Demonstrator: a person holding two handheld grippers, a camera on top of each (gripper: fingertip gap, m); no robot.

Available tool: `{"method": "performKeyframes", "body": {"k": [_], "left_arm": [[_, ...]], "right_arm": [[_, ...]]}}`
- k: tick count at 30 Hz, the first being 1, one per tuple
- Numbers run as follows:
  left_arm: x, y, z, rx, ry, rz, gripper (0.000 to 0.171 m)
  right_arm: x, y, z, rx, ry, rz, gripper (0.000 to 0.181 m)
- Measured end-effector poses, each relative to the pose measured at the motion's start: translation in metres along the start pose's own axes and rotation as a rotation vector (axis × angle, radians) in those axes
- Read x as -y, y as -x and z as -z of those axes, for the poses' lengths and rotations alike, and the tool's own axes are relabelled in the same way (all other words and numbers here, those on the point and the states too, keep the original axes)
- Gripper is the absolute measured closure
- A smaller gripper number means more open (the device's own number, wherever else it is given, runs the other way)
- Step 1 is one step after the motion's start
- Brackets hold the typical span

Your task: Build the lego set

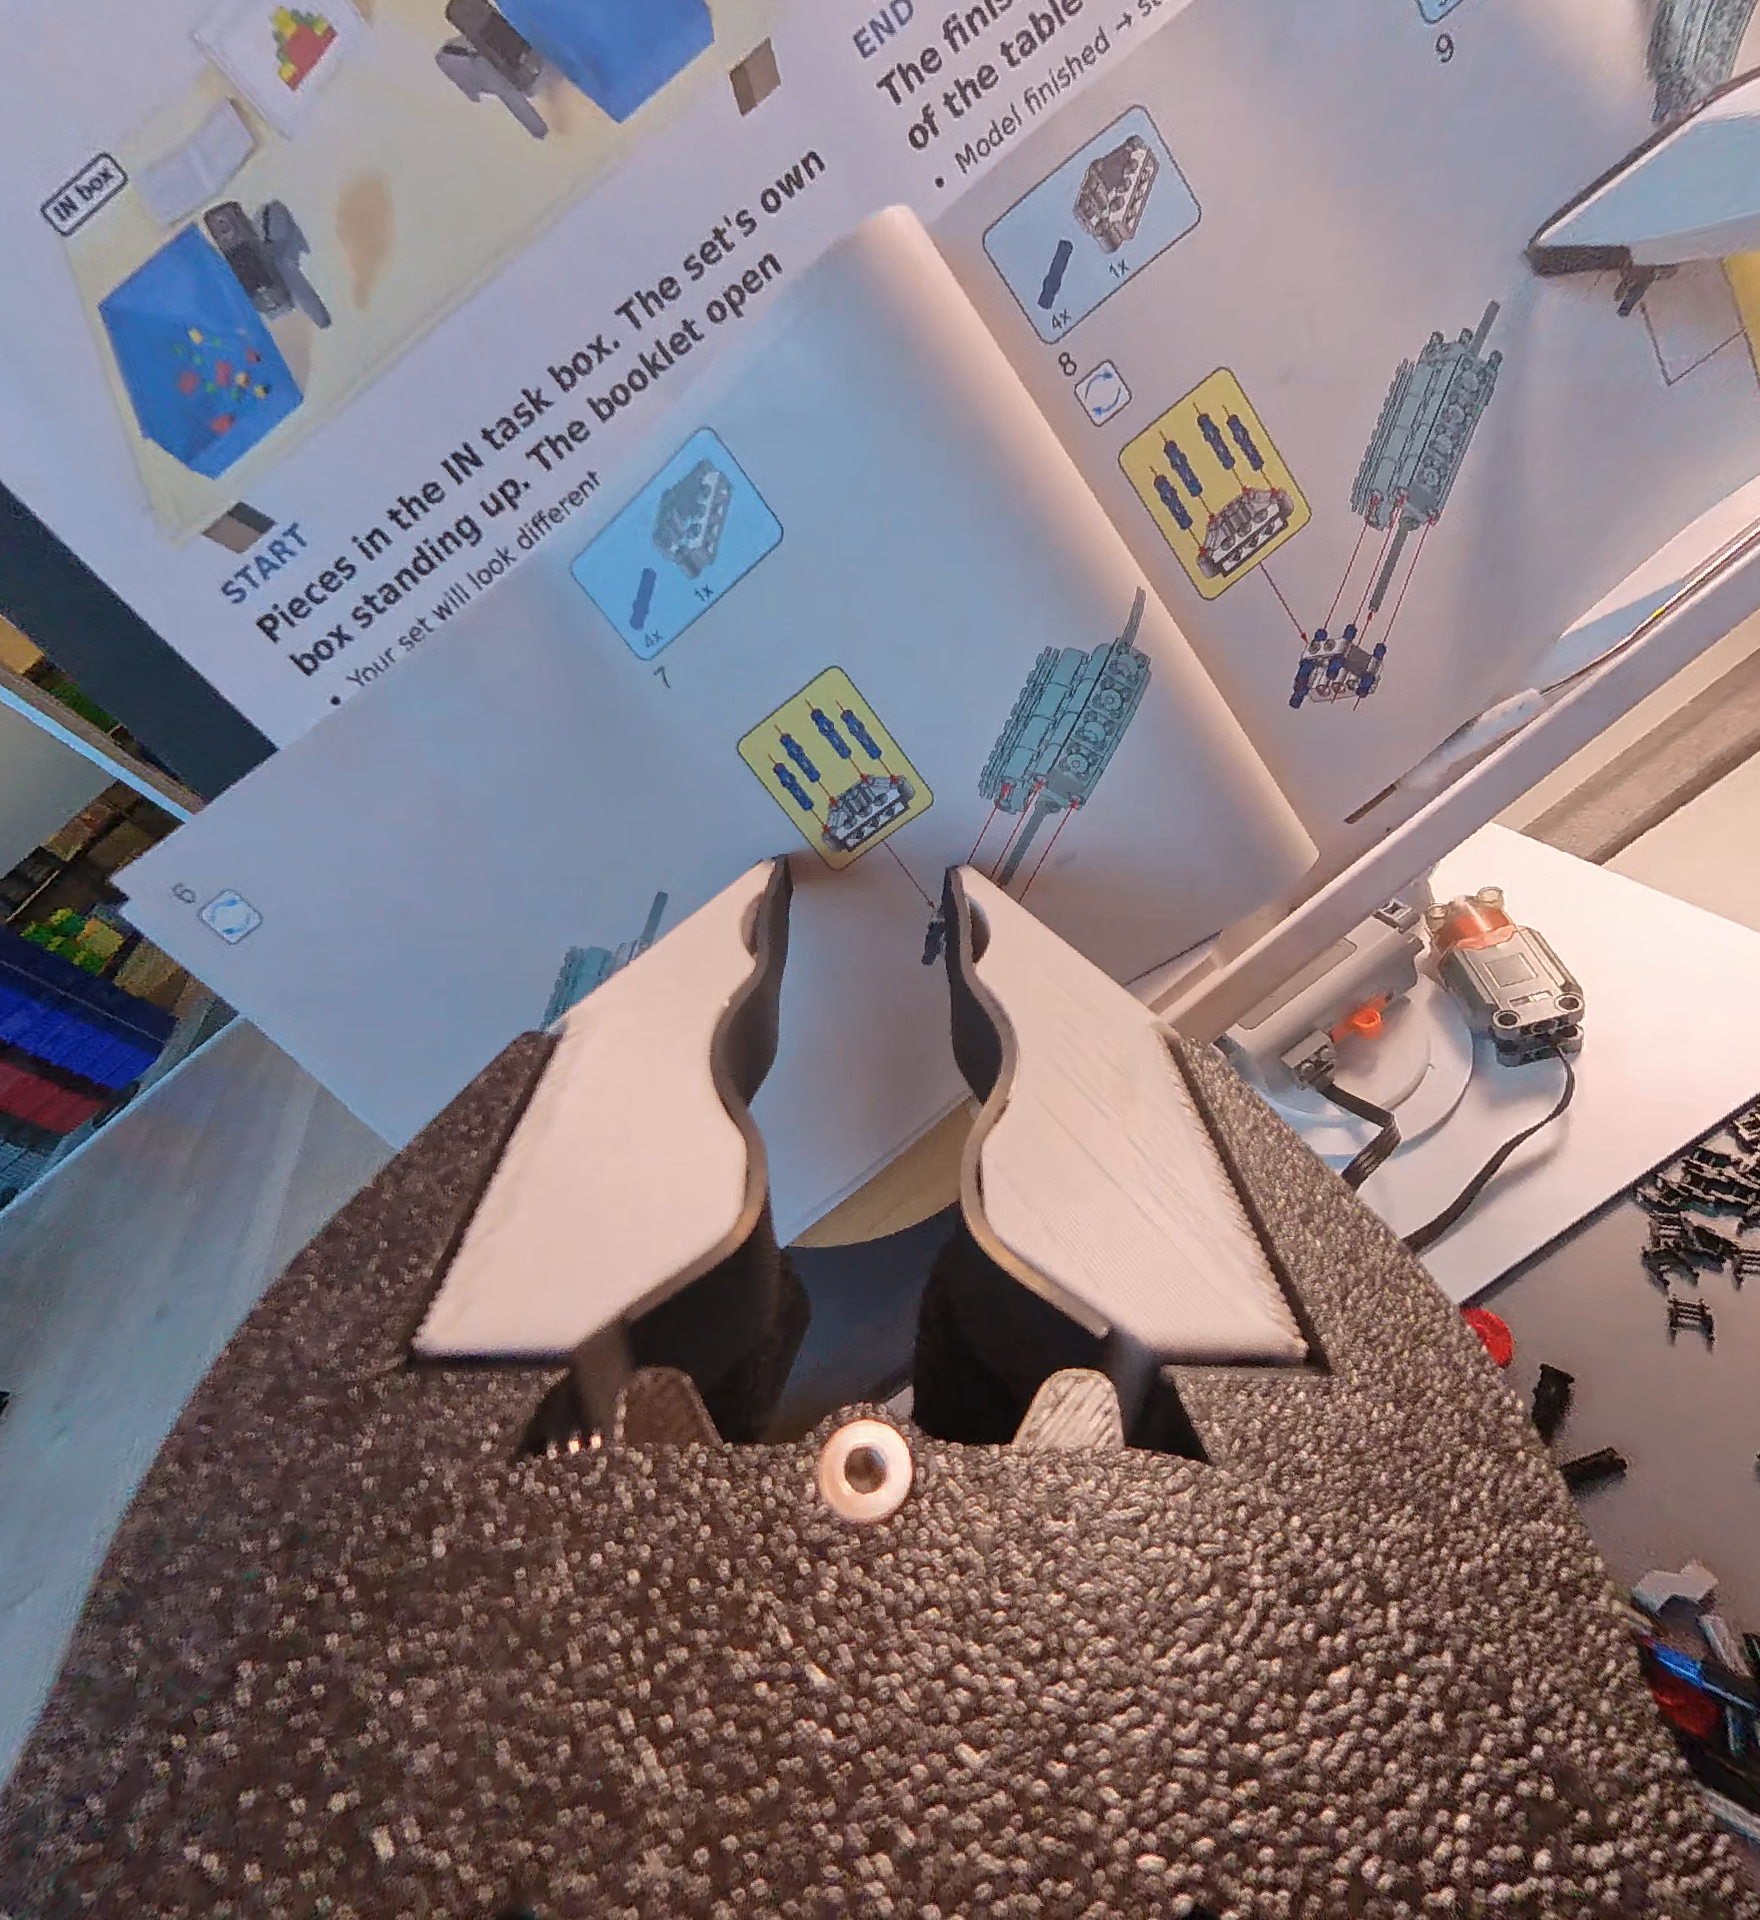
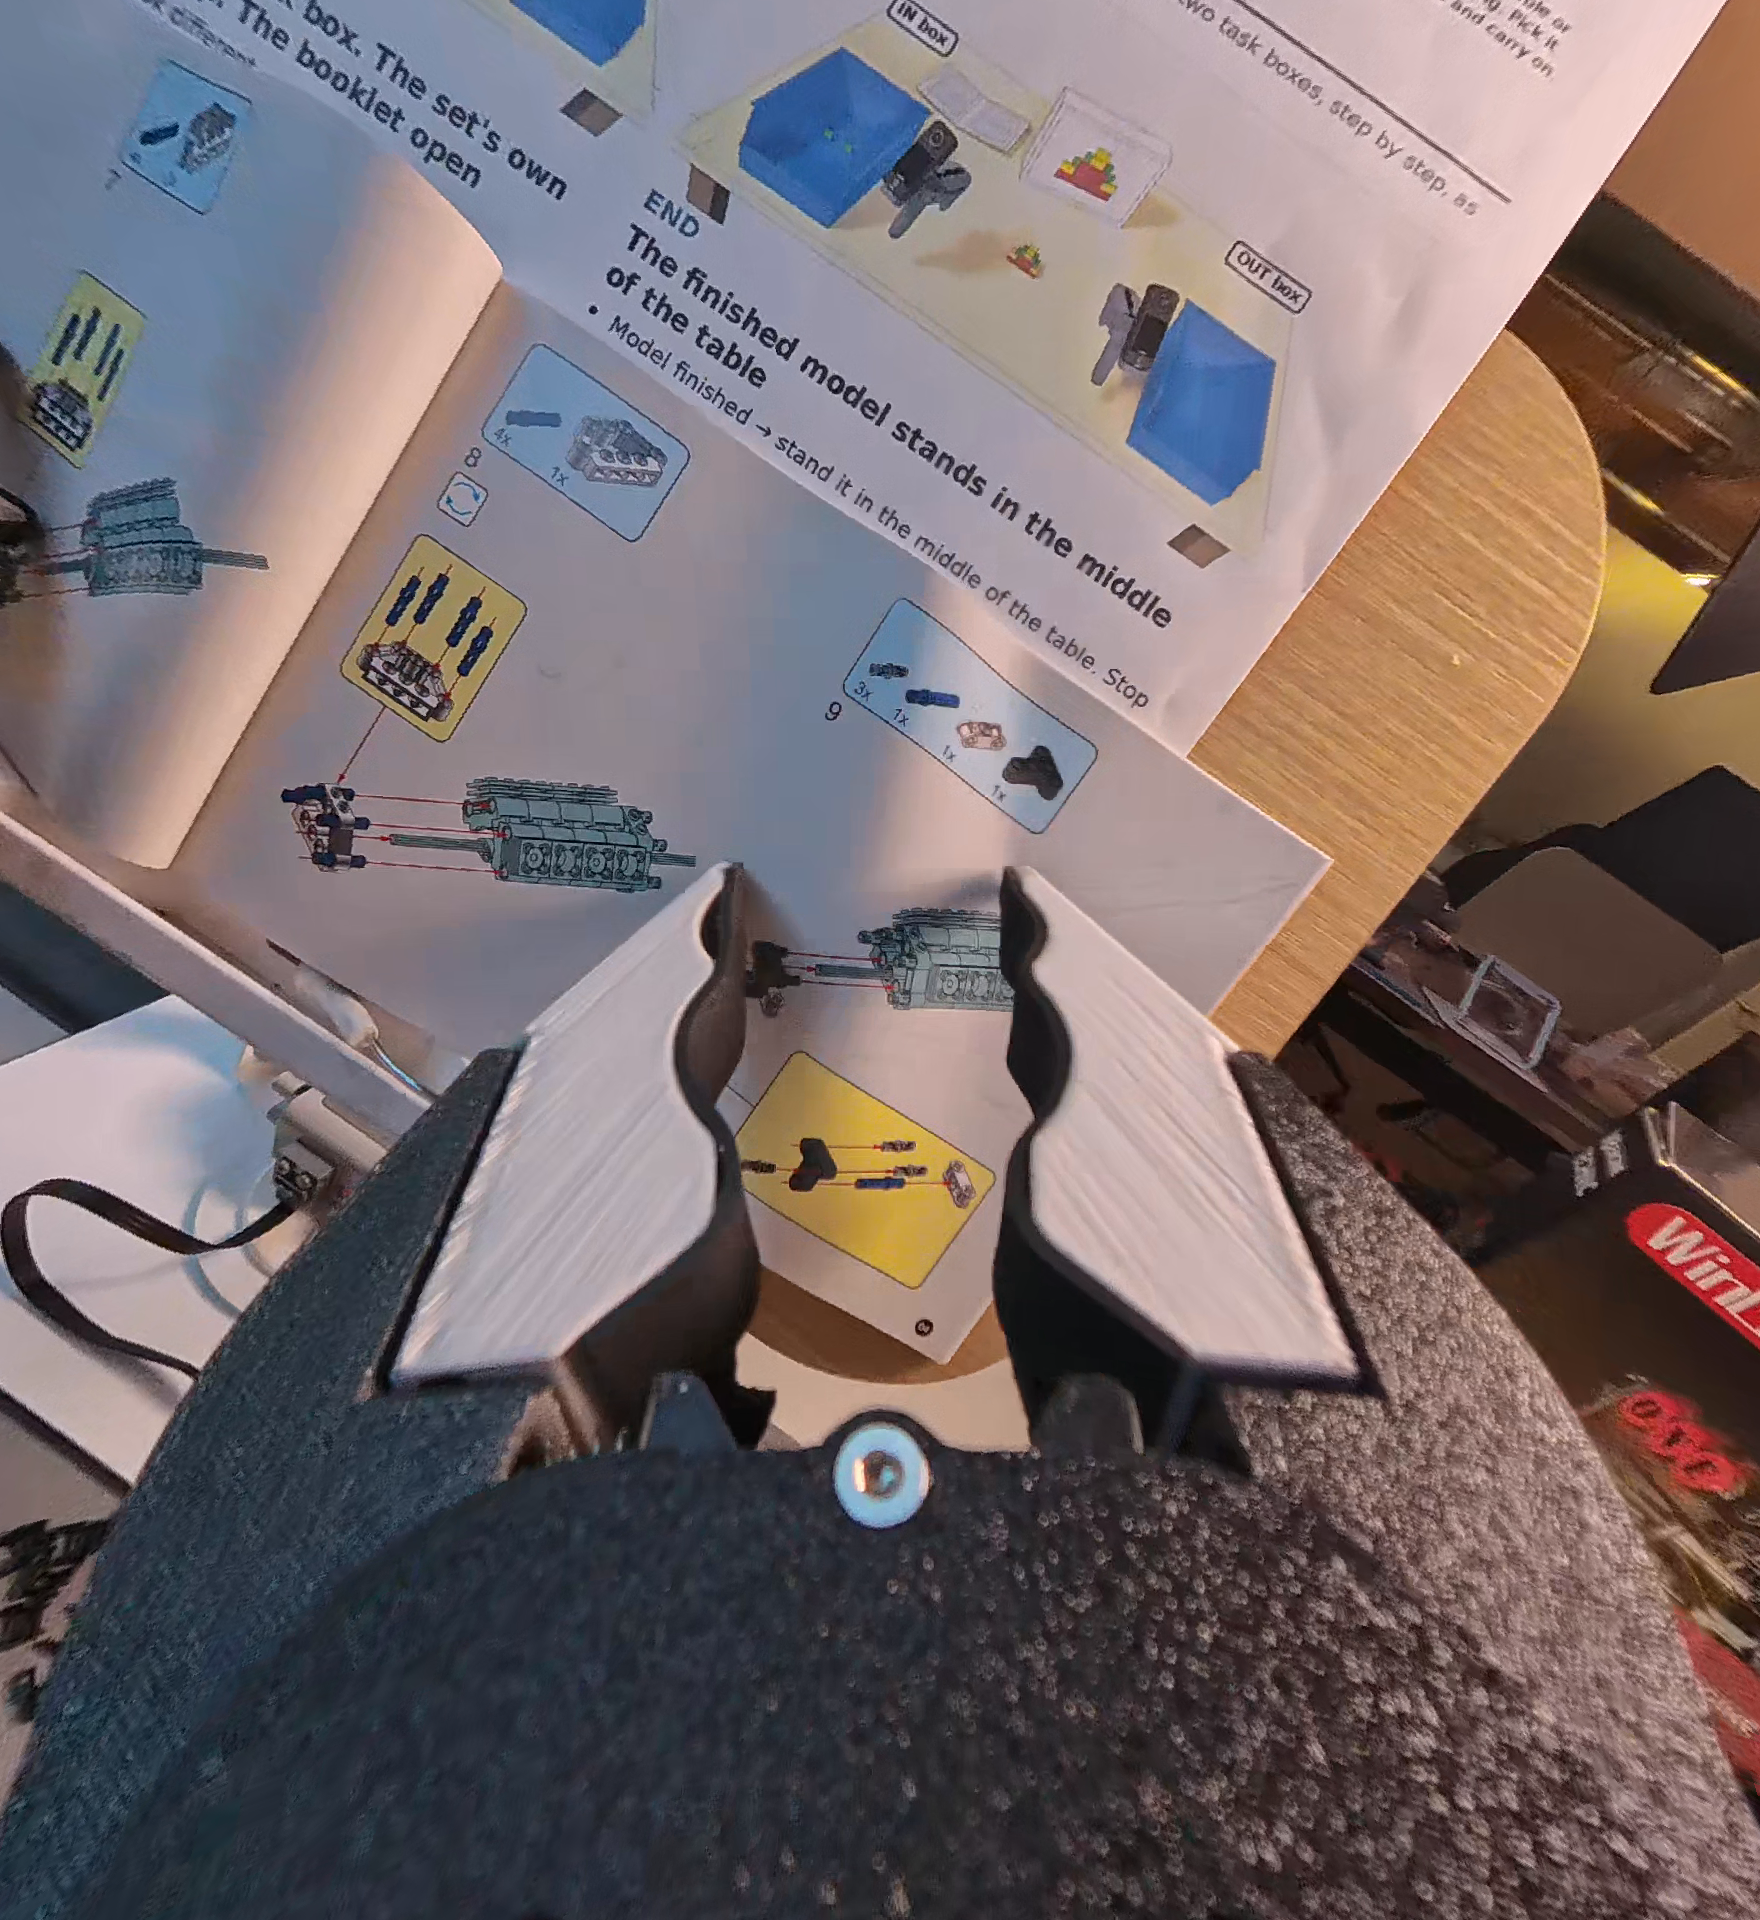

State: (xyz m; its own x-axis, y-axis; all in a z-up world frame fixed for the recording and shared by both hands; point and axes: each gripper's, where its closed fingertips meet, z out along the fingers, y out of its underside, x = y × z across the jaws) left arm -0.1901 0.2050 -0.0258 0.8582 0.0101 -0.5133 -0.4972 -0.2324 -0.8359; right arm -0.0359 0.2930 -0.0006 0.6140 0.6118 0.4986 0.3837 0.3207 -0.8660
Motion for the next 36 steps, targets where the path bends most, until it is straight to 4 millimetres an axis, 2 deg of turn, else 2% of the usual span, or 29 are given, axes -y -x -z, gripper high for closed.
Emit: {"method": "performKeyframes", "body": {"k": [1, 2, 4, 5, 7, 9, 12, 16, 17, 19, 20, 22, 24, 27, 31, 36], "left_arm": [[0.0, 0.0, 0.001, -0.005, -0.003, 0.007, 0.143], [0.0, -0.001, 0.001, -0.011, -0.006, 0.014, 0.143], [0.0, -0.001, 0.002, -0.02, -0.01, 0.022, 0.143], [0.0, -0.001, 0.002, -0.023, -0.01, 0.022, 0.143], [-0.001, -0.001, 0.002, -0.024, -0.008, 0.022, 0.143], [-0.001, -0.001, 0.001, -0.023, -0.009, 0.027, 0.143], [-0.001, -0.001, 0.0, -0.022, -0.017, 0.035, 0.145], [0.0, 0.001, 0.001, -0.023, -0.018, 0.041, 0.15], [0.0, 0.002, 0.001, -0.025, -0.018, 0.039, 0.151], [-0.001, 0.002, 0.002, -0.027, -0.022, 0.037, 0.152], [-0.001, 0.002, 0.002, -0.027, -0.025, 0.039, 0.152], [-0.001, 0.002, 0.001, -0.026, -0.026, 0.044, 0.15], [-0.001, 0.002, 0.001, -0.021, -0.028, 0.047, 0.15], [-0.001, 0.002, 0.0, -0.021, -0.032, 0.054, 0.15], [-0.001, 0.001, 0.002, -0.029, -0.041, 0.06, 0.152], [-0.001, 0.001, 0.002, -0.043, -0.059, 0.079, 0.152]], "right_arm": [[0.0, -0.001, 0.001, 0.011, -0.002, -0.001, 0.134], [0.001, -0.005, 0.002, 0.001, -0.004, 0.001, 0.126], [0.004, -0.02, 0.0, -0.039, 0.006, 0.008, 0.078], [0.005, -0.022, -0.002, -0.022, 0.013, -0.001, 0.066], [0.003, -0.015, -0.008, 0.03, 0.035, 0.011, 0.059], [0.0, -0.014, -0.009, 0.007, 0.052, 0.06, 0.066], [0.0, -0.006, -0.006, 0.013, 0.041, 0.055, 0.092], [0.001, -0.012, -0.002, 0.029, 0.03, 0.023, 0.113], [0.003, -0.015, -0.001, 0.028, 0.027, 0.017, 0.107], [0.004, -0.027, -0.004, -0.014, 0.032, 0.041, 0.076], [0.003, -0.026, -0.007, 0.005, 0.038, 0.036, 0.067], [0.001, -0.022, -0.011, 0.024, 0.042, 0.052, 0.061], [0.001, -0.02, -0.011, 0.013, 0.04, 0.063, 0.069], [0.001, -0.009, -0.009, 0.035, 0.018, 0.052, 0.093], [0.002, -0.009, -0.001, 0.029, 0.006, 0.031, 0.103], [0.003, -0.018, 0.016, -0.087, -0.075, 0.11, 0.118]]}}
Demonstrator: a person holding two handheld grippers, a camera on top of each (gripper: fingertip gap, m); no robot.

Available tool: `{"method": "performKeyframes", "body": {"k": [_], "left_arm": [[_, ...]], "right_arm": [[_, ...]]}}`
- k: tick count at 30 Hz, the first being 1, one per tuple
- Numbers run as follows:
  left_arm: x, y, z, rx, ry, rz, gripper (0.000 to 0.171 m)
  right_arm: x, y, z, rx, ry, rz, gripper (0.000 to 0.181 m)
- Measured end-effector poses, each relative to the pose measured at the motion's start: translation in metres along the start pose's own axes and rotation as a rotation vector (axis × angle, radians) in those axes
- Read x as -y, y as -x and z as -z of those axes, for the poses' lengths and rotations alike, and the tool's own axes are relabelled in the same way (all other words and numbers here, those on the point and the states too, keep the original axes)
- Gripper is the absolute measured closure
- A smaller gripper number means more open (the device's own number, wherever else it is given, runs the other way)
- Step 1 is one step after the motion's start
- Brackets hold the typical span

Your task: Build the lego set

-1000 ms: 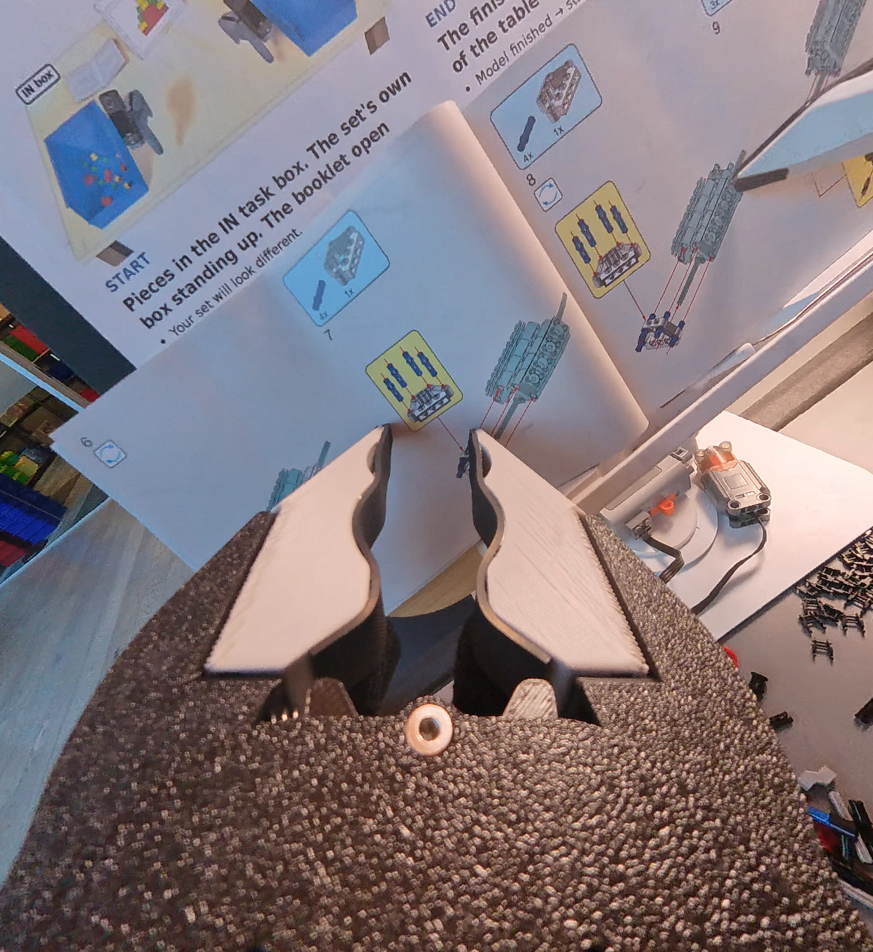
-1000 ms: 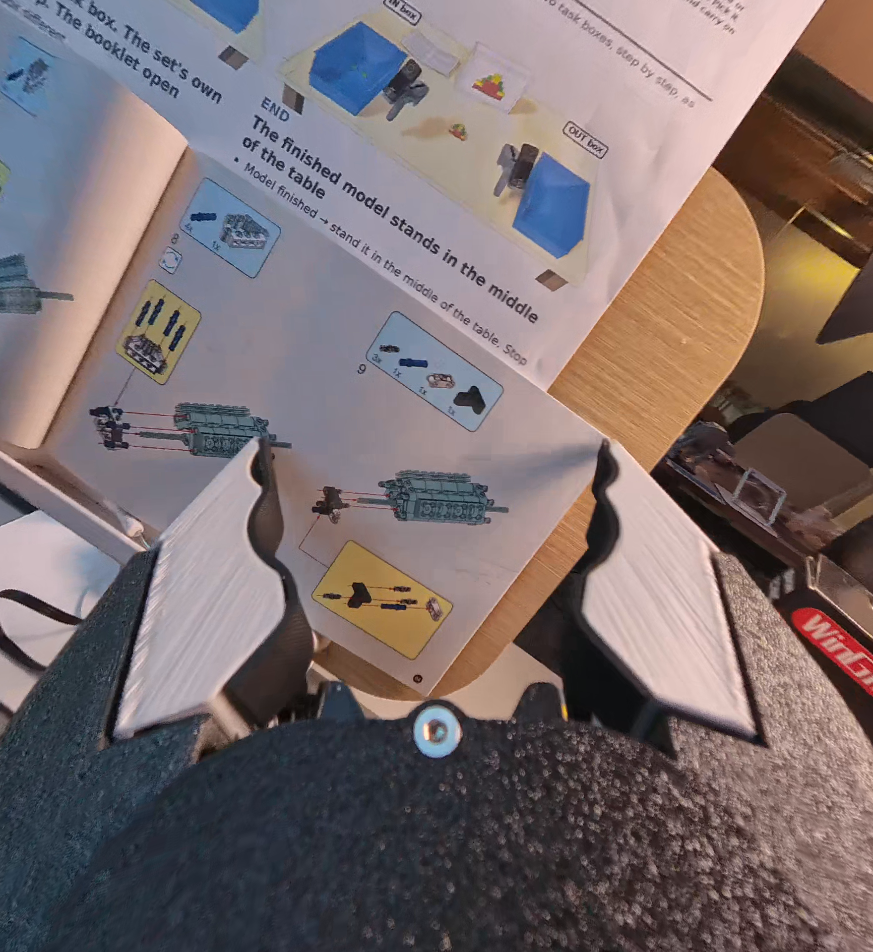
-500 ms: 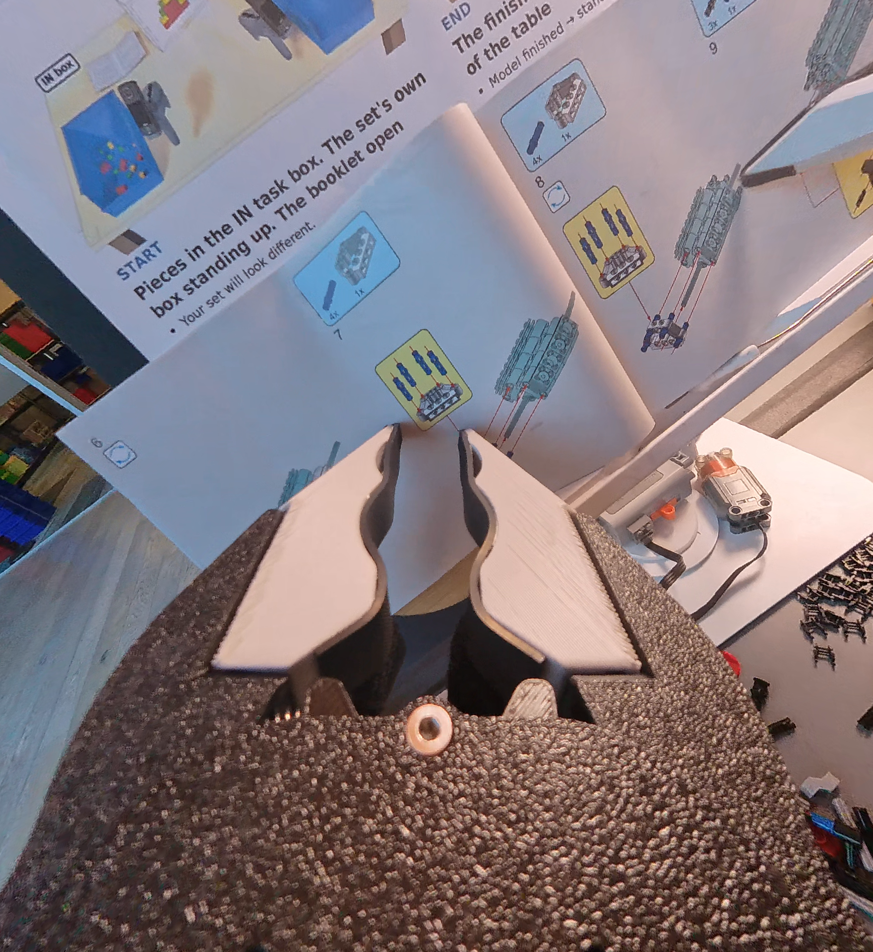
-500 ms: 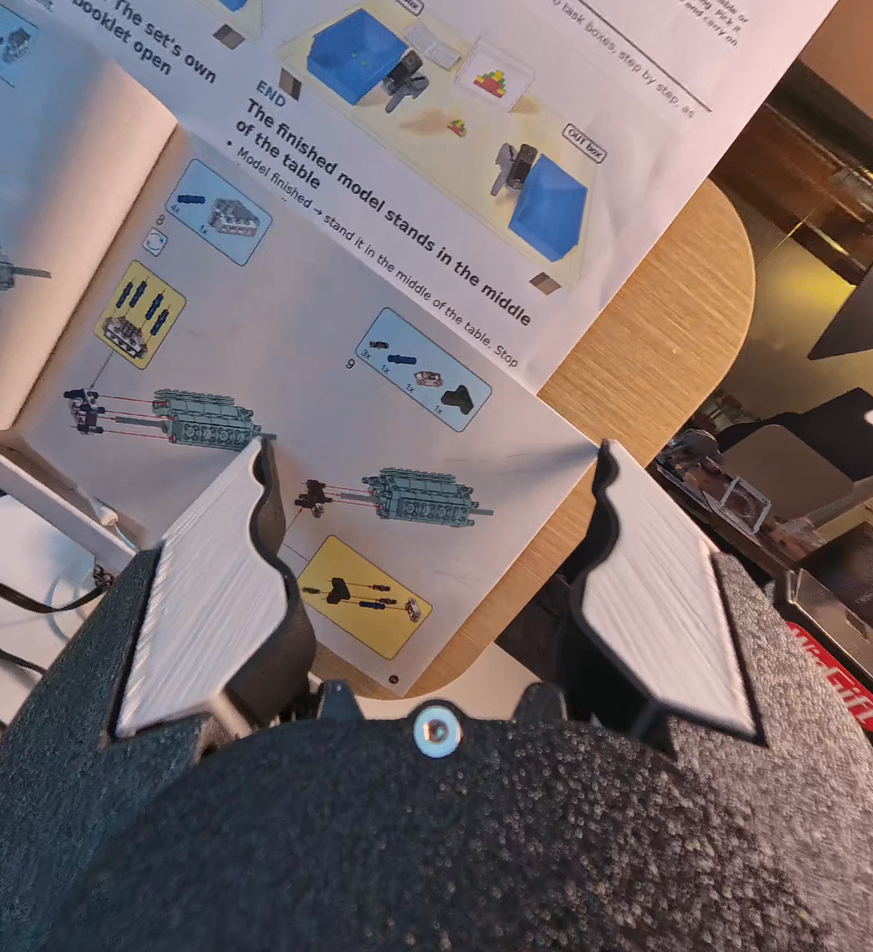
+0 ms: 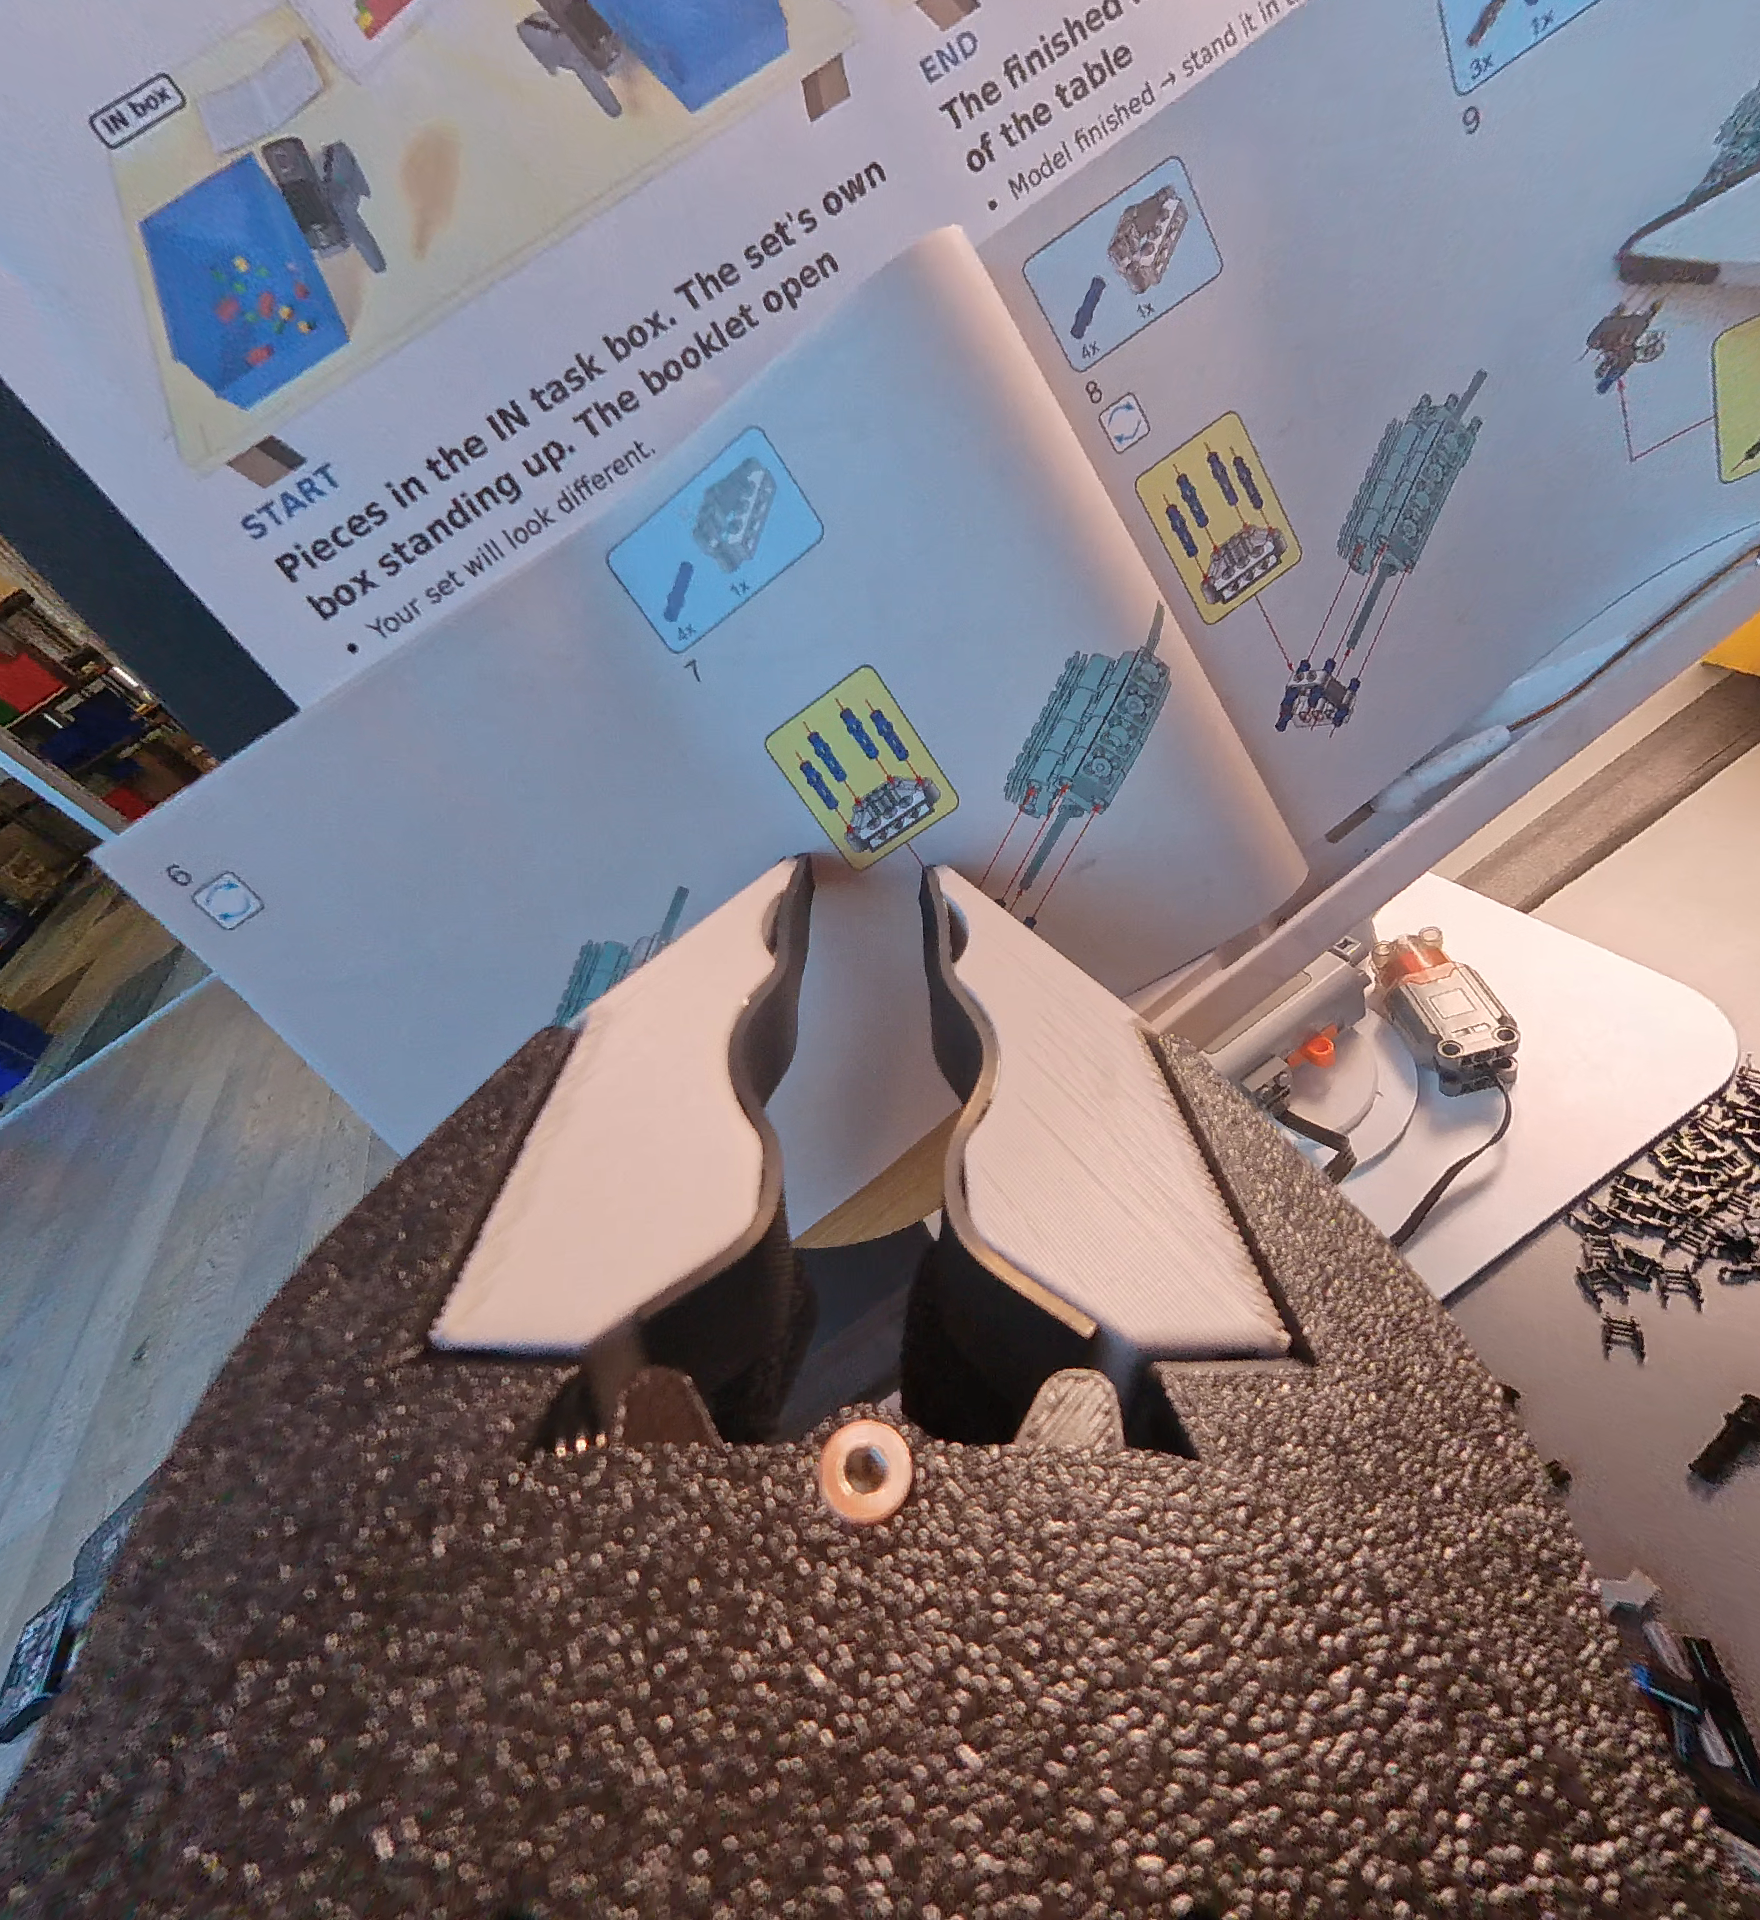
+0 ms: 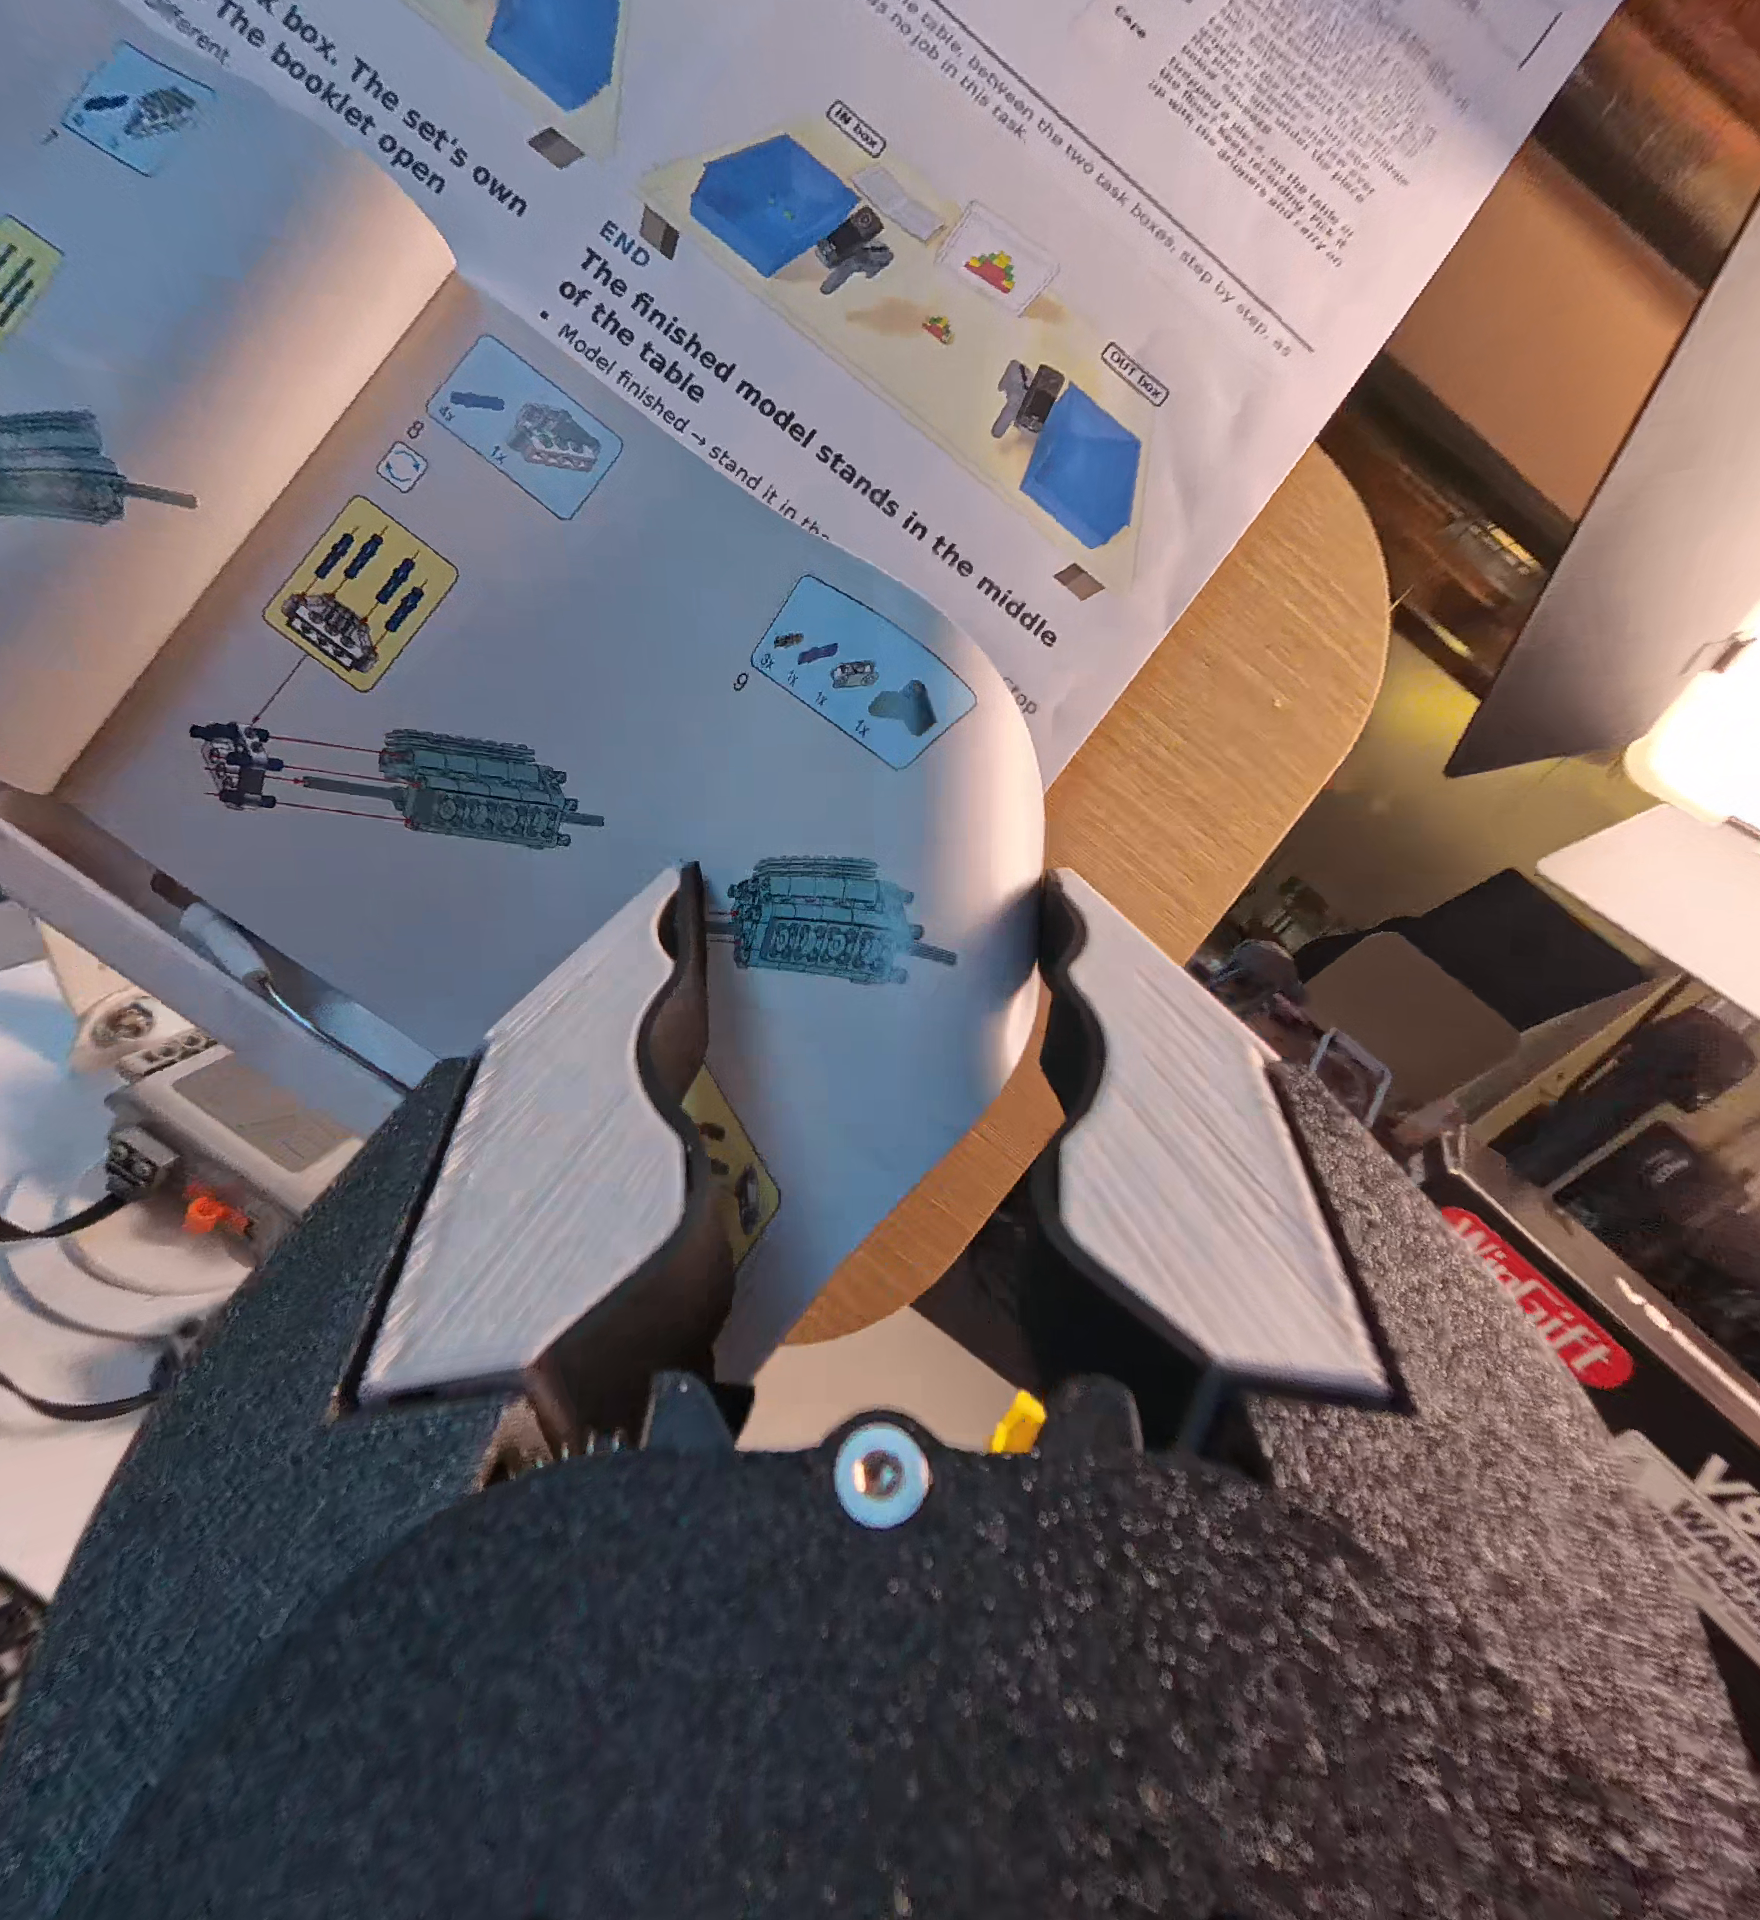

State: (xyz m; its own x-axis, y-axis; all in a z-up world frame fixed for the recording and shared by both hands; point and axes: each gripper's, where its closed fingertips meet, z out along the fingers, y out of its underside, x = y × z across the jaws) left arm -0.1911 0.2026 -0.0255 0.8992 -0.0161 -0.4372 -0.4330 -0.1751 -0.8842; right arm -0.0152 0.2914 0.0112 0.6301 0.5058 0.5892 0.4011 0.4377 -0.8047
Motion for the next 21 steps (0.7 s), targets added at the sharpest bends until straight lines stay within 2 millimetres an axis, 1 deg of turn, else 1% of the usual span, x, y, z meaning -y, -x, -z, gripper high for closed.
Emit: {"method": "performKeyframes", "body": {"k": [2, 3, 5, 6, 7, 8, 10, 11, 13, 16, 18, 19, 21], "left_arm": [[0.0, 0.0, 0.0, -0.004, 0.001, 0.007, 0.151], [0.0, -0.001, 0.0, -0.004, 0.003, 0.008, 0.151], [0.0, -0.001, 0.0, -0.005, 0.007, 0.005, 0.151], [0.0, -0.001, 0.0, -0.007, 0.008, 0.005, 0.151], [0.0, -0.001, 0.001, -0.009, 0.008, 0.007, 0.151], [0.0, -0.001, 0.001, -0.011, 0.009, 0.01, 0.151], [0.0, -0.001, 0.001, -0.013, 0.008, 0.014, 0.151], [0.0, 0.0, 0.0, -0.013, 0.008, 0.014, 0.151], [0.0, 0.0, 0.0, -0.014, 0.008, 0.016, 0.151], [0.0, 0.0, -0.001, -0.015, 0.003, 0.021, 0.151], [0.0, 0.0, -0.001, -0.02, 0.003, 0.027, 0.15], [0.0, 0.0, 0.0, -0.025, 0.002, 0.032, 0.15], [0.001, -0.002, 0.002, -0.043, -0.003, 0.047, 0.147]], "right_arm": [[0.003, 0.0, 0.005, -0.039, -0.015, 0.067, 0.127], [0.003, -0.003, 0.006, -0.066, -0.012, 0.103, 0.128], [0.005, -0.009, 0.008, -0.116, -0.014, 0.15, 0.122], [0.007, -0.013, 0.01, -0.147, -0.022, 0.178, 0.134], [0.009, -0.017, 0.011, -0.171, -0.031, 0.214, 0.152], [0.009, -0.018, 0.012, -0.175, -0.035, 0.245, 0.161], [0.0, -0.01, 0.007, -0.114, -0.005, 0.257, 0.17], [-0.005, -0.009, 0.006, -0.099, 0.012, 0.24, 0.168], [-0.006, -0.011, 0.007, -0.093, 0.001, 0.218, 0.149], [0.001, -0.005, 0.01, -0.016, -0.037, 0.121, 0.149], [0.005, -0.004, 0.016, 0.024, -0.061, 0.016, 0.14], [0.006, -0.001, 0.02, 0.067, -0.074, -0.052, 0.14], [0.001, 0.016, 0.03, 0.211, -0.079, -0.196, 0.141]]}}
